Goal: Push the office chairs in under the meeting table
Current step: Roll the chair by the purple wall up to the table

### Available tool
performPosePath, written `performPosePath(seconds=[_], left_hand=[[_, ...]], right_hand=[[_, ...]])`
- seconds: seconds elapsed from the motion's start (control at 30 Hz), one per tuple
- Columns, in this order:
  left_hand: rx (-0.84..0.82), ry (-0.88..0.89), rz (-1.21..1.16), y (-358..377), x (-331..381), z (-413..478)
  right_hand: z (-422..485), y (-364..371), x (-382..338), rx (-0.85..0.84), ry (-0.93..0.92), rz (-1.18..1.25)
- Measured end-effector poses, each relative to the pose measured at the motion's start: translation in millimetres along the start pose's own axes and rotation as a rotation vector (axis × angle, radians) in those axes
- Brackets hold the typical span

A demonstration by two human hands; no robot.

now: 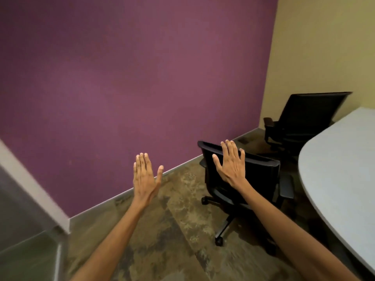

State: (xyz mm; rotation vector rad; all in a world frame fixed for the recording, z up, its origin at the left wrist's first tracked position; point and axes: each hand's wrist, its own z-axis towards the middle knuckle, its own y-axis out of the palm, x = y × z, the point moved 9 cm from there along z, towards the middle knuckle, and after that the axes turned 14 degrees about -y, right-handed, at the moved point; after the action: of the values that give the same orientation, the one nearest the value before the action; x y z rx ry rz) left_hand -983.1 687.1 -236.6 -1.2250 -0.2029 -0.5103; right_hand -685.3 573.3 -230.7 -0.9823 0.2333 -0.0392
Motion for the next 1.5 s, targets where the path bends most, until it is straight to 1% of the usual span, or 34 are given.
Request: performPosePath(seconds=[0.1, 0.17, 0.23, 0.3, 0.37, 0.47, 0.53, 0.6, 0.67, 0.77, 0.87, 1.0, 1.13, 1.3, 1.5], left_hand=[[-0.073, 0.108, -0.060, 44, 47, 30], [-0.138, 0.194, -0.076, 76, 80, 44], [-0.197, 0.286, -0.079, 106, 113, 55], [-0.281, 0.376, -0.088, 140, 143, 68], [-0.403, 0.473, -0.068, 177, 170, 81], [-0.583, 0.658, 0.045, 230, 201, 93], [-0.643, 0.729, 0.073, 255, 218, 105], [-0.618, 0.795, 0.085, 270, 236, 120], [-0.631, 0.886, 0.166, 286, 249, 127], [-0.633, 1.016, 0.254, 305, 262, 138], [-0.663, 1.098, 0.288, 321, 263, 152], [-0.660, 1.186, 0.291, 325, 269, 174], [-0.666, 1.255, 0.285, 330, 280, 184], [-0.662, 1.357, 0.270, 344, 309, 187], [-0.576, 1.480, 0.161, 373, 355, 206]], right_hand=[[3, -1, 48, 0.009, 0.101, -0.056], [-1, 0, 77, 0.016, 0.136, -0.102], [-3, 4, 103, -0.015, 0.156, -0.148], [-5, 15, 126, -0.089, 0.198, -0.186], [-6, 31, 146, -0.193, 0.243, -0.208], [-3, 61, 169, -0.386, 0.306, -0.253], [3, 70, 178, -0.441, 0.388, -0.260], [8, 76, 184, -0.465, 0.480, -0.250], [10, 82, 184, -0.496, 0.523, -0.253], [16, 86, 183, -0.512, 0.544, -0.288], [24, 98, 183, -0.545, 0.538, -0.299], [35, 111, 173, -0.525, 0.560, -0.303], [37, 113, 166, -0.478, 0.640, -0.322], [34, 111, 177, -0.423, 0.754, -0.349], [41, 121, 191, -0.339, 0.892, -0.422]])
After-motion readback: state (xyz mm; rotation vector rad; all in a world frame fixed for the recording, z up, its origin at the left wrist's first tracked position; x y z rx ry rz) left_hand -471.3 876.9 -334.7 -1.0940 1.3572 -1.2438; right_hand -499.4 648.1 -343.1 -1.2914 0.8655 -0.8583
